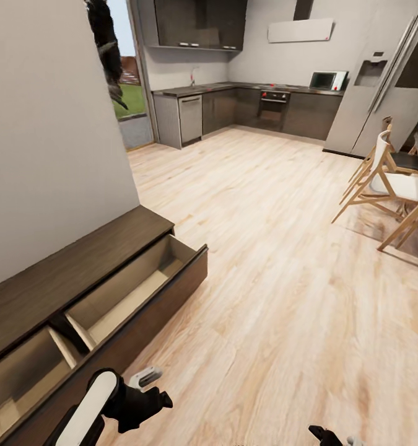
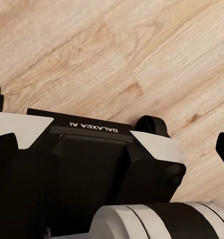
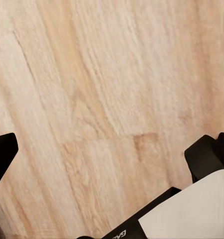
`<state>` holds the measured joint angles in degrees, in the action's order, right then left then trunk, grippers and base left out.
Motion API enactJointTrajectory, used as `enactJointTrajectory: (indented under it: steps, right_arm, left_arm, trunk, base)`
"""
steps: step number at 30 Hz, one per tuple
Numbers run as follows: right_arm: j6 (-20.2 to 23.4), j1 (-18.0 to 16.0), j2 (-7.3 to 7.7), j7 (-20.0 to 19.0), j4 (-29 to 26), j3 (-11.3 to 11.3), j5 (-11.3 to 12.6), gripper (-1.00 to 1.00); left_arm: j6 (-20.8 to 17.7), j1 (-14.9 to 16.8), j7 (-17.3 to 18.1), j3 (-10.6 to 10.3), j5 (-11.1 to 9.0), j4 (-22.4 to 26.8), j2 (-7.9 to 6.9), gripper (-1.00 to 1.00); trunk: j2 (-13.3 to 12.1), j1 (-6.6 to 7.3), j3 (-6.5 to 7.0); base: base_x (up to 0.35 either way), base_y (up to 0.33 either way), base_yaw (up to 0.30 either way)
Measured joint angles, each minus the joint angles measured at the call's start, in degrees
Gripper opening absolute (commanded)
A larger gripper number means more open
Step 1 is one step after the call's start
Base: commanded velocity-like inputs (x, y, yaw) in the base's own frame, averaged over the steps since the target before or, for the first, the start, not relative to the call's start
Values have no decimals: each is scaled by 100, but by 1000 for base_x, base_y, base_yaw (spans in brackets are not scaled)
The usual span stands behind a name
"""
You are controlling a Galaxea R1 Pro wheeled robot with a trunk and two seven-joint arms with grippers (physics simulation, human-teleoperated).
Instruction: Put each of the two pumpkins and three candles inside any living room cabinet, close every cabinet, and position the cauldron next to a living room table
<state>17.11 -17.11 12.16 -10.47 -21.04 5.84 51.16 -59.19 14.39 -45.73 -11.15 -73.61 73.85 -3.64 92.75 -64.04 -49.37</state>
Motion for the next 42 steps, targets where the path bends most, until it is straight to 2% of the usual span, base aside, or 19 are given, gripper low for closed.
enactJointTrajectory:
  steps: [14,26,42]
  right_arm:
    - [-56,0,0,15,5,0,-1,100]
    - [-56,0,8,15,5,0,-1,100]
    - [-56,0,7,15,5,9,1,100]
  left_arm:
    - [4,0,-8,-4,5,-11,0,100]
    - [4,0,-8,-154,8,-16,3,100]
    - [3,0,-8,-159,9,-10,1,100]
  trunk:
    - [0,0,-49]
    - [0,0,-92]
    - [0,0,-151]
  base:
    - [0,0,-269]
    - [0,0,-269]
    - [0,0,-269]
